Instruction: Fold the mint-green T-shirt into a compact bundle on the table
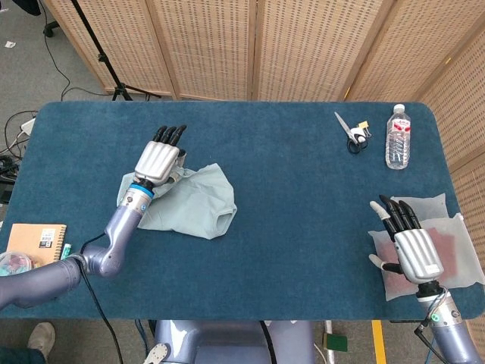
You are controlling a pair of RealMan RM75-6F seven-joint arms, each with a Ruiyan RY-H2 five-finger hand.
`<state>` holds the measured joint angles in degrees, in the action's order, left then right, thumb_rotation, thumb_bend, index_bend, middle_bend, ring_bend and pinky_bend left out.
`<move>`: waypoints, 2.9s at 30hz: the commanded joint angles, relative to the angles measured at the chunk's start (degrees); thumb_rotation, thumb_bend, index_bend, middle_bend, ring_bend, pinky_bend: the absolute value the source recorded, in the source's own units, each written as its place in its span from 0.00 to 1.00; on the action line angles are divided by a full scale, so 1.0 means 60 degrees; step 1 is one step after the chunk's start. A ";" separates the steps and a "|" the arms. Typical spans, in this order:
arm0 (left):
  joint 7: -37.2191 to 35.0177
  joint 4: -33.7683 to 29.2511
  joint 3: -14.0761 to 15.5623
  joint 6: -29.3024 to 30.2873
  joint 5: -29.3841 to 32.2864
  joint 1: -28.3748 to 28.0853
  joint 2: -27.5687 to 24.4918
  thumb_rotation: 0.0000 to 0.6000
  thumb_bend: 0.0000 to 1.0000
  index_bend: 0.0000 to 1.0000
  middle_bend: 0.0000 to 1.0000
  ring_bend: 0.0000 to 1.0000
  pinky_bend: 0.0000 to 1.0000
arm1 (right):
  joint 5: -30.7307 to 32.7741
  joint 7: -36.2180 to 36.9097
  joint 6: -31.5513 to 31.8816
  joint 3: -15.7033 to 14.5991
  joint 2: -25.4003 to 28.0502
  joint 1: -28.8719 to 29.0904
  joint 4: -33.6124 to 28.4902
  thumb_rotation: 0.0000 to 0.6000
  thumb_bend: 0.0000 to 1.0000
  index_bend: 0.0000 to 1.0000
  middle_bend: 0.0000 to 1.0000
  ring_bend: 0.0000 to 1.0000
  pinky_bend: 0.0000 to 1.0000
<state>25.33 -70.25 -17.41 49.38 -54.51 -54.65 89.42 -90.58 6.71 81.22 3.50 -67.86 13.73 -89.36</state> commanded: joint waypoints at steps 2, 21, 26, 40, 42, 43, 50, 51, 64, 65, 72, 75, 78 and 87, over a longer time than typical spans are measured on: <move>0.0437 0.0239 0.0032 -0.0054 0.0372 -0.0310 0.0386 1.00 0.50 0.75 0.00 0.00 0.00 | 0.0018 0.0064 0.0000 0.0013 0.0029 -0.0006 0.0007 1.00 0.00 0.00 0.00 0.00 0.00; 0.1050 0.1237 0.0237 -0.0220 0.0667 -0.1125 0.1859 1.00 0.49 0.75 0.00 0.00 0.00 | 0.0077 0.0358 -0.0014 0.0052 0.0133 -0.0025 0.0010 1.00 0.00 0.00 0.00 0.00 0.00; 0.1253 0.1726 0.0250 -0.0273 0.0802 -0.1347 0.2393 1.00 0.49 0.75 0.00 0.00 0.00 | 0.0059 0.0423 -0.0033 0.0036 0.0155 -0.0025 -0.0003 1.00 0.00 0.00 0.00 0.00 0.00; 0.1444 0.2847 0.0081 -0.0455 0.1164 -0.1622 0.3478 1.00 0.34 0.18 0.00 0.00 0.00 | 0.0057 0.0560 0.0018 0.0033 0.0242 -0.0074 -0.0018 1.00 0.00 0.00 0.00 0.00 0.00; 0.1349 0.2852 0.0042 -0.0442 0.1119 -0.1619 0.3516 1.00 0.23 0.01 0.00 0.00 0.00 | 0.0047 0.0551 0.0031 0.0027 0.0252 -0.0086 -0.0038 1.00 0.00 0.00 0.00 0.00 0.00; 0.1284 0.2846 0.0026 -0.0396 0.1063 -0.1609 0.3524 1.00 0.18 0.00 0.00 0.00 0.00 | 0.0044 0.0545 0.0037 0.0024 0.0257 -0.0090 -0.0047 1.00 0.00 0.00 0.00 0.00 0.00; 0.0809 0.2656 -0.0053 -0.0093 0.0641 -0.1434 0.3344 1.00 0.09 0.00 0.00 0.00 0.00 | -0.0007 0.0521 0.0065 0.0001 0.0268 -0.0110 -0.0072 1.00 0.00 0.00 0.00 0.00 0.00; 0.0801 0.2630 -0.0053 -0.0094 0.0629 -0.1418 0.3310 1.00 0.09 0.00 0.00 0.00 0.00 | -0.0015 0.0516 0.0068 -0.0002 0.0268 -0.0111 -0.0076 1.00 0.00 0.00 0.00 0.00 0.00; -0.0251 0.1452 0.0127 0.0307 0.0066 -0.0273 0.1418 1.00 0.09 0.00 0.00 0.00 0.00 | -0.0098 0.0528 0.0159 -0.0027 0.0324 -0.0161 -0.0165 1.00 0.00 0.00 0.00 0.00 0.00; -0.0523 0.1431 0.0152 0.0299 -0.0062 -0.0137 0.1187 1.00 0.10 0.00 0.00 0.00 0.00 | -0.0108 0.0529 0.0164 -0.0032 0.0326 -0.0164 -0.0169 1.00 0.00 0.00 0.00 0.00 0.00; -0.3085 0.2209 0.0822 -0.0044 -0.1702 0.0670 0.0009 1.00 0.13 0.06 0.00 0.00 0.00 | -0.0202 0.0384 0.0098 -0.0077 0.0280 -0.0123 -0.0231 1.00 0.00 0.00 0.00 0.00 0.00; -0.4175 0.3082 0.1142 -0.0265 -0.2278 0.0838 0.0137 1.00 0.15 0.13 0.00 0.00 0.00 | -0.0240 0.0240 0.0066 -0.0104 0.0238 -0.0108 -0.0286 1.00 0.00 0.00 0.00 0.00 0.00; -0.4854 0.3853 0.1329 -0.0475 -0.2599 0.0868 0.0453 1.00 0.17 0.17 0.00 0.00 0.00 | -0.0263 0.0127 0.0022 -0.0126 0.0196 -0.0089 -0.0312 1.00 0.00 0.00 0.00 0.00 0.00; -0.5981 0.5499 0.1738 -0.0747 -0.3431 0.0705 0.1480 1.00 0.22 0.25 0.00 0.00 0.00 | -0.0174 -0.0032 -0.0161 -0.0131 0.0105 -0.0024 -0.0270 1.00 0.00 0.00 0.00 0.00 0.00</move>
<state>-9.66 -38.16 -7.54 45.29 -74.26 -50.20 97.41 -91.61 6.52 80.26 2.70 -67.22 13.58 -90.98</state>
